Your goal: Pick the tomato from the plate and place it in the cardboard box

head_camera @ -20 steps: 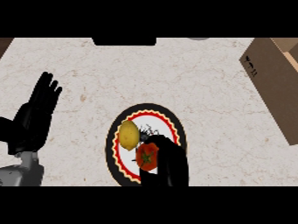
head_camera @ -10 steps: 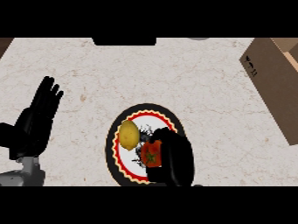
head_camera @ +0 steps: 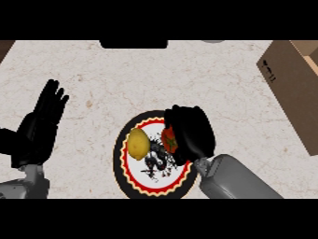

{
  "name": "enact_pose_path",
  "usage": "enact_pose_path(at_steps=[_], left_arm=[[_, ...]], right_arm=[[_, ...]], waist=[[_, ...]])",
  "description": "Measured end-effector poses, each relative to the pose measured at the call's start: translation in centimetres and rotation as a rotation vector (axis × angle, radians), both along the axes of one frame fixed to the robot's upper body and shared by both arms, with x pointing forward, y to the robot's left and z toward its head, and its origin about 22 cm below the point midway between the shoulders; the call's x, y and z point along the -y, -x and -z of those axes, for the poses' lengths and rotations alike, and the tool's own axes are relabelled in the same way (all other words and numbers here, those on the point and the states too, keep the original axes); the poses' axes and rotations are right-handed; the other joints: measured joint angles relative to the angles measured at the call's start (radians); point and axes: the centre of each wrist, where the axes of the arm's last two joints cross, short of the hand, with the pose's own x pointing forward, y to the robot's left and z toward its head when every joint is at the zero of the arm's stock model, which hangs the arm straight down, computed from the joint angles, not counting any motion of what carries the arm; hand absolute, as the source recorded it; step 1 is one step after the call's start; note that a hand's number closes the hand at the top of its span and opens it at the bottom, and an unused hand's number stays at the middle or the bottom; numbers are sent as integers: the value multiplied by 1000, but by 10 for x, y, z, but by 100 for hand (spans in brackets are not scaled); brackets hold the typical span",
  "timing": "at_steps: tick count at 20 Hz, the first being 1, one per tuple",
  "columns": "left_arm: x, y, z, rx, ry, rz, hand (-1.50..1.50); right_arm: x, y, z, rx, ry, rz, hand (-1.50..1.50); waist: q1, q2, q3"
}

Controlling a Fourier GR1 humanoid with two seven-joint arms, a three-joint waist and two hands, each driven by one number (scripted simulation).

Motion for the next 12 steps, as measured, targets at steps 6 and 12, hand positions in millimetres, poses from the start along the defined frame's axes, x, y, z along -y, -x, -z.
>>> enact_pose_path(at_steps=[6, 12], left_arm=[[-6, -3, 2, -7, 0, -8, 0], [-12, -2, 3, -10, -12, -8, 0]], right_arm=[[3, 1, -62, 91, -44, -20, 150], [16, -1, -108, 239, -195, 163, 150]], waist=[[-9, -3, 0], [-11, -3, 0]])
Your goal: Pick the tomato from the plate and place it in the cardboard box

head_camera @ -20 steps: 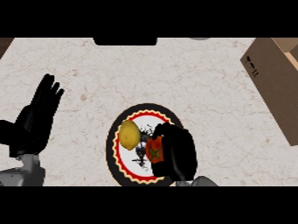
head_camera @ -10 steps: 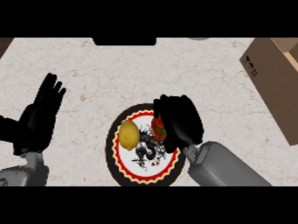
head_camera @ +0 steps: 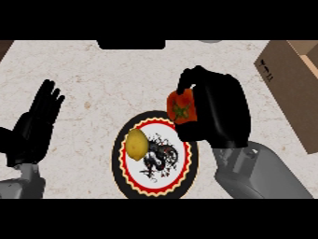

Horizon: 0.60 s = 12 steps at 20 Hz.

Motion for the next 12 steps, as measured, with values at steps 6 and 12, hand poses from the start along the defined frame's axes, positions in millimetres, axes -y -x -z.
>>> enact_pose_path(at_steps=[6, 12], left_arm=[[-3, -1, -1, 5, 2, 2, 0], [-1, 2, -1, 3, 9, 4, 0]], right_arm=[[42, -21, -28, 97, -66, 188, 150], [98, -35, -46, 82, -88, 295, 150]], waist=[[2, 2, 0], [3, 2, 0]])
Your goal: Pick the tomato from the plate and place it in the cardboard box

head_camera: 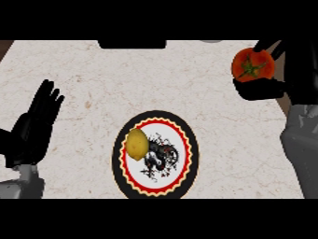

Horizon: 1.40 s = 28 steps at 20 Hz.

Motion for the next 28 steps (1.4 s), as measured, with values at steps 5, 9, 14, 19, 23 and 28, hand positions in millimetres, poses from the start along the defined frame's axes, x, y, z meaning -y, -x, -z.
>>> enact_pose_path(at_steps=[5, 9, 14, 19, 23, 28], left_arm=[[8, -3, 2, 1, 0, 7, 0], [4, -6, -5, 8, -5, 10, 0], [14, -2, -1, 10, -3, 10, 0], [11, -5, -2, 9, -1, 16, 0], [13, -6, -4, 15, 1, 24, 0], [11, -6, -4, 18, 0, 25, 0]], right_arm=[[45, -27, 4, -3, 0, 79, 150], [79, -45, 12, 13, 67, 157, 150], [120, -67, 31, -16, 135, 195, 150], [162, -84, 48, -73, 192, 215, 150], [180, -88, 62, -254, 292, 238, -150], [204, -90, 76, -439, 249, 242, -150]], waist=[[4, 2, 0], [8, 4, 0], [13, 5, 1], [19, 7, 0], [30, 4, -8], [32, -2, -14]])
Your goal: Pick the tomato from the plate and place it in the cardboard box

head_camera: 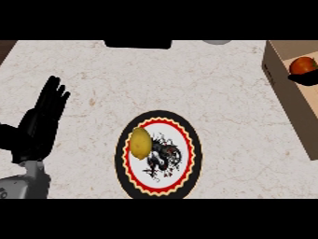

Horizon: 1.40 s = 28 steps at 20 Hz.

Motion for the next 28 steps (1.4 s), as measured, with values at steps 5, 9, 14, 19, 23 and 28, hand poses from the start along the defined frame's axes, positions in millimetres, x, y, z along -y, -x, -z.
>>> enact_pose_path(at_steps=[5, 9, 14, 19, 23, 28], left_arm=[[-4, 1, 3, -4, 7, 4, 0], [-5, -2, 2, -4, -2, 1, 0], [-3, 3, 7, -15, 0, -2, 0], [-5, 5, 6, -10, -4, -9, 0], [-9, 5, 3, -14, 1, -19, 0], [-3, 6, 2, -10, 0, -24, 0]], right_arm=[[19, 3, 18, 112, -74, -39, -150], [22, 3, 14, 354, -130, -90, -150], [29, 1, -1, 552, -314, -107, -150], [40, 2, -11, 708, -596, -72, -150], [62, 12, -15, 799, -773, -55, -150], [90, 33, -7, 888, -865, -35, -150]], waist=[[-1, 6, 9], [-6, 9, 14], [-12, 7, 15], [-19, 6, 16], [-24, 5, 16], [-26, 4, 15]])
